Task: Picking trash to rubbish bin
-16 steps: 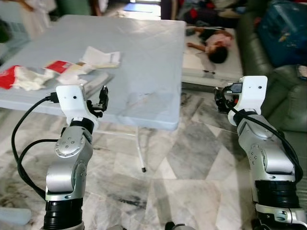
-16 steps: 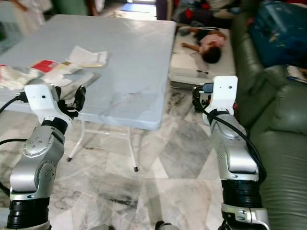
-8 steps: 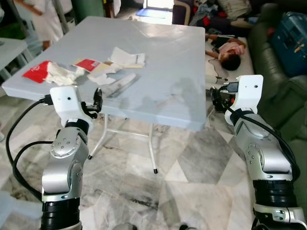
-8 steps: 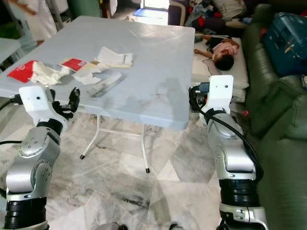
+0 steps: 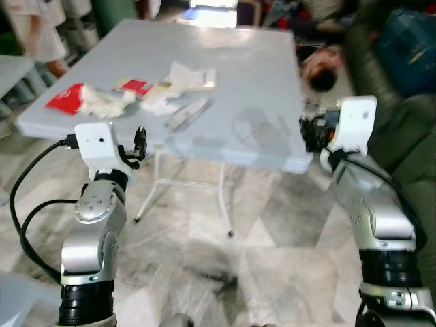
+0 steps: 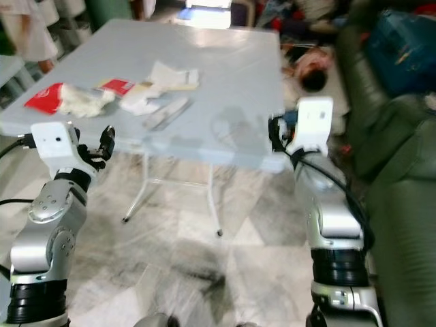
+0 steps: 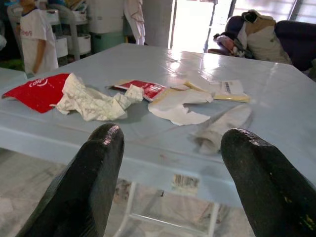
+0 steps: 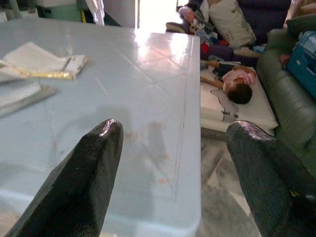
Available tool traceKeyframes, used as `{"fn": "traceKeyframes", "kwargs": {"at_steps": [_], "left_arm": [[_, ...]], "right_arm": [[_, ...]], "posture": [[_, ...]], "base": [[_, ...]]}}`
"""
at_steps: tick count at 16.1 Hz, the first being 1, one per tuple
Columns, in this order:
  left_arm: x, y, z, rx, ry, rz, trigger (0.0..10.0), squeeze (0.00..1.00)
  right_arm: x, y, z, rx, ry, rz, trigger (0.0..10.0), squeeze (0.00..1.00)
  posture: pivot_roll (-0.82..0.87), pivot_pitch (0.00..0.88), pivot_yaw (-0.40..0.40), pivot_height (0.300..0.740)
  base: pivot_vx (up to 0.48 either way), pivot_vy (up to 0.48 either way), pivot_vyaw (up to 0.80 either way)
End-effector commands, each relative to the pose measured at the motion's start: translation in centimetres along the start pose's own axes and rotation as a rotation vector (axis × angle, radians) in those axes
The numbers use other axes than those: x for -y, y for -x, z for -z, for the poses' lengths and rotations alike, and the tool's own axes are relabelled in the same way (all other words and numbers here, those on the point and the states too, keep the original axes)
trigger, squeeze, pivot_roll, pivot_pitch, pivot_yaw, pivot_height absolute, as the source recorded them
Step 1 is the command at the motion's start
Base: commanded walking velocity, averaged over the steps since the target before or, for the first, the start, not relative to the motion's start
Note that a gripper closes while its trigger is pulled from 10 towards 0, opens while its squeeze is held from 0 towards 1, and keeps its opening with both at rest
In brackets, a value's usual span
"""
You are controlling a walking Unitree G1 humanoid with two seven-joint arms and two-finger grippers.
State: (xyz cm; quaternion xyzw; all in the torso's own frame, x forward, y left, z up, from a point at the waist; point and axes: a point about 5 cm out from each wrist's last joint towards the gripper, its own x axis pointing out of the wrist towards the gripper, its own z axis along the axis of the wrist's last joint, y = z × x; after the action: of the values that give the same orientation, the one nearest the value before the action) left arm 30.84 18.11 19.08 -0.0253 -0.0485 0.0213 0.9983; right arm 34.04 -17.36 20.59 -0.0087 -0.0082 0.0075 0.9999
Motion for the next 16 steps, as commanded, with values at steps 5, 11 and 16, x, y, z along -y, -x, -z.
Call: {"fn": "traceKeyframes", "kwargs": {"at_steps": [5, 11, 16], "left_arm": [[1.0, -0.6, -0.4, 0.023, -0.023, 0.006, 10.0, 0.0], [1.5, -0.7, -0.3, 0.025, -0.023, 0.012, 10.0, 0.0], [1.4, -0.7, -0.3, 0.026, -0.006, 0.011, 10.0, 0.0]], "right_arm": [[0.0, -0.1, -0.5, 0.035, 0.018, -0.023, 10.0, 0.0], [-0.6, -0.2, -0.7, 0.055, 0.015, -0.061, 10.0, 0.0], [-0.6, -0.3, -0.8, 0.059, 0.002, -0.047, 10.0, 0.0]], "posture": [[0.05, 0.108, -0.036, 0.74], [0.06, 0.109, -0.037, 0.74], [0.05, 0.11, -0.034, 0.74]], "base": [[0.0, 0.0, 0.12], [0.0, 0.0, 0.77], [0.0, 0.0, 0.14]]}}
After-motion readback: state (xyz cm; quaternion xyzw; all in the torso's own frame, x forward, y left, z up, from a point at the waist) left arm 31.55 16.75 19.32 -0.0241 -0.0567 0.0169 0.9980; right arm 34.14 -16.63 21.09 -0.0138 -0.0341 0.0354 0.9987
